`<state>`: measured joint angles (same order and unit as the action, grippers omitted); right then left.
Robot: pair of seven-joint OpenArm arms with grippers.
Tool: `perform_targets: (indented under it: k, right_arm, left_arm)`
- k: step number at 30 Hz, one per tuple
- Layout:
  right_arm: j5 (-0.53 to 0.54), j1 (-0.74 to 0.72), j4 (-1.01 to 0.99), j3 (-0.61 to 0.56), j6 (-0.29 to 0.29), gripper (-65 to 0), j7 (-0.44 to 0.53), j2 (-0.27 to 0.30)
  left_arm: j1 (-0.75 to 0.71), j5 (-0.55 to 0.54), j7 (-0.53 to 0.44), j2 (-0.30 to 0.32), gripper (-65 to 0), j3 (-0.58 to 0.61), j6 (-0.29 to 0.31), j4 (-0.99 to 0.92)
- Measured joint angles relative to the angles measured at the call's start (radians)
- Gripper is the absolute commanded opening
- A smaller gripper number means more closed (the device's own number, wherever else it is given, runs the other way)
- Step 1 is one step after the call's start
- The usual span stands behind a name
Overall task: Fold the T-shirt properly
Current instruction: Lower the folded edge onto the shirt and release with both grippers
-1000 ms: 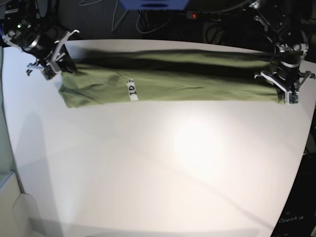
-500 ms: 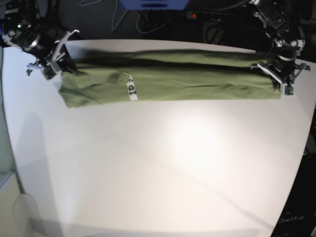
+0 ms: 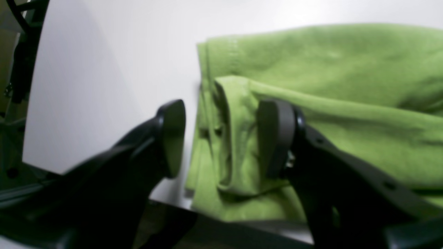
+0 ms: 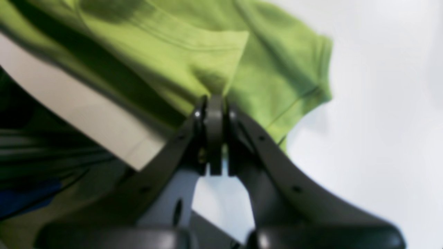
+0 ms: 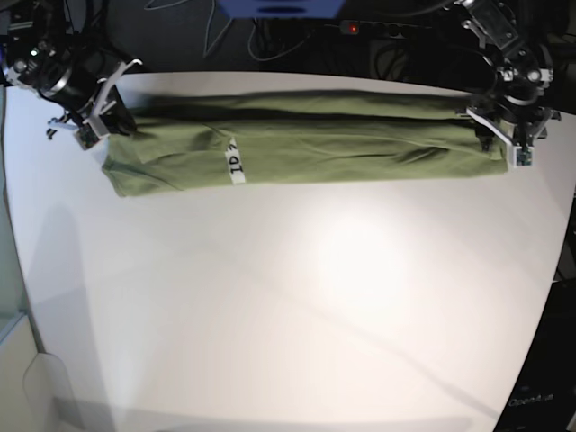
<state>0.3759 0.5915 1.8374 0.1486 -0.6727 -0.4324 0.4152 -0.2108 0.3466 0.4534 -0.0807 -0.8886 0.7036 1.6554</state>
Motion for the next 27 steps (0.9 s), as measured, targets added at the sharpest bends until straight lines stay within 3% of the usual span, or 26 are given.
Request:
perform_targets:
  k: [5,7,16,27]
  right_arm:
    - [0.0,-0.035,-0.031,0.001,0.0,-40.3,-0.085,0.0]
    - [0.0,-0.04,-0.036,0.002,0.0,-36.1,-0.119,0.0]
    - [0.001,-0.046,-0.041,0.002,0.0,-34.8,-0.11,0.0]
    - [0.007,-0.137,-0.208,-0.003,0.0,-34.7,-0.106,-0.019]
  left_arm:
    - [0.006,0.004,0.003,0.0,-32.0,0.0,0.0,-0.004]
    - [0.011,0.004,0.006,0.0,-32.0,0.002,0.0,-0.005]
    - [0.032,0.007,0.007,-0.004,-32.0,0.002,0.0,-0.005]
    - [0.031,-0.006,0.0,0.001,-30.3,0.001,0.0,-0.063]
